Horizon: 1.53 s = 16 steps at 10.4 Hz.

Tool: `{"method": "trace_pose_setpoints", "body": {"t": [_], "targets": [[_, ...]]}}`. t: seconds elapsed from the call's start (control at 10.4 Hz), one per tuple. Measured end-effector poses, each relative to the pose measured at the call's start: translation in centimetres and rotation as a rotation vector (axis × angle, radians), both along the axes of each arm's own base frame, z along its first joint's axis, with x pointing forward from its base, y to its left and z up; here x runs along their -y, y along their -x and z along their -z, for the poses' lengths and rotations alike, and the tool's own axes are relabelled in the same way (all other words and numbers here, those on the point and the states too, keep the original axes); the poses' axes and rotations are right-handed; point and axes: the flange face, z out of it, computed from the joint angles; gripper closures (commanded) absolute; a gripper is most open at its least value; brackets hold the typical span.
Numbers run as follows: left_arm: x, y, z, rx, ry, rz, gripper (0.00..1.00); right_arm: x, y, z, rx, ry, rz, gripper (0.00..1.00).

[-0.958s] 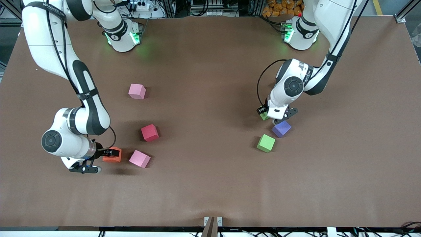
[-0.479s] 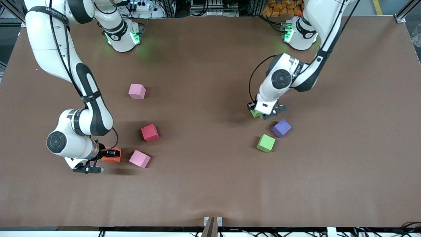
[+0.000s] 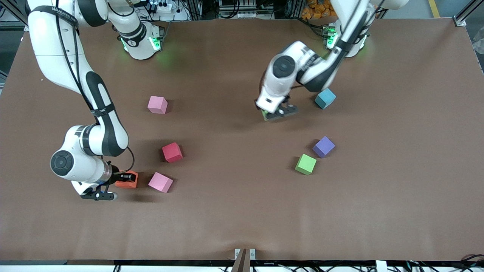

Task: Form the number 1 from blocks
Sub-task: 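Lift the green cube with the left gripper while the right gripper grasps orange, then place the green cube mid-table while the right gripper sets orange beside it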

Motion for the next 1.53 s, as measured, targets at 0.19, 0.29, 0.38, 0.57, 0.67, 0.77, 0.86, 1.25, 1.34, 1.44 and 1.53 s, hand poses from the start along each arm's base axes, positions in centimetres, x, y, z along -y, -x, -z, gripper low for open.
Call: {"method": "trace_pose_setpoints", "body": {"t": [0.19,0.29,0.38,0.57,0.67,0.77,0.86,1.25,1.34,1.44,1.53], "targets": [[3.5,2.4,-0.8,-0.004,0.003,0.063,1.00,0.6,-0.4,-3.3,0.045,0.003,0.011,0.45],[4.9,3.2,-0.7,-0.013,0.002,0.087,1.00,0.7,-0.5,-5.2,0.066,0.007,0.019,0.45],[6.4,4.0,-0.3,-0.027,-0.002,0.113,1.00,0.7,-0.2,-7.0,0.082,0.011,0.032,0.45],[9.2,5.5,1.0,-0.049,-0.004,0.157,1.00,0.2,1.1,-8.9,0.084,0.010,0.056,0.45],[10.1,5.9,1.8,-0.060,-0.005,0.176,1.00,-0.2,2.1,-9.2,0.075,0.007,0.067,0.45],[10.7,6.4,2.9,-0.073,-0.009,0.198,1.00,-0.8,3.1,-9.2,0.062,0.004,0.086,0.45],[11.3,6.9,3.7,-0.082,-0.013,0.209,1.00,-1.9,4.0,-9.1,0.048,0.001,0.107,0.44],[13.2,8.2,5.3,-0.086,-0.018,0.259,1.00,-5.6,7.1,-9.2,0.018,-0.008,0.153,0.44],[13.6,8.9,5.4,-0.089,-0.021,0.275,1.00,-6.2,8.0,-9.4,0.017,-0.012,0.161,0.44],[14.0,9.9,5.6,-0.092,-0.024,0.291,1.00,-7.0,8.9,-9.5,0.019,-0.015,0.175,0.44],[14.3,10.5,5.8,-0.089,-0.029,0.306,1.00,-7.9,9.9,-9.3,0.019,-0.018,0.192,0.44]]}}
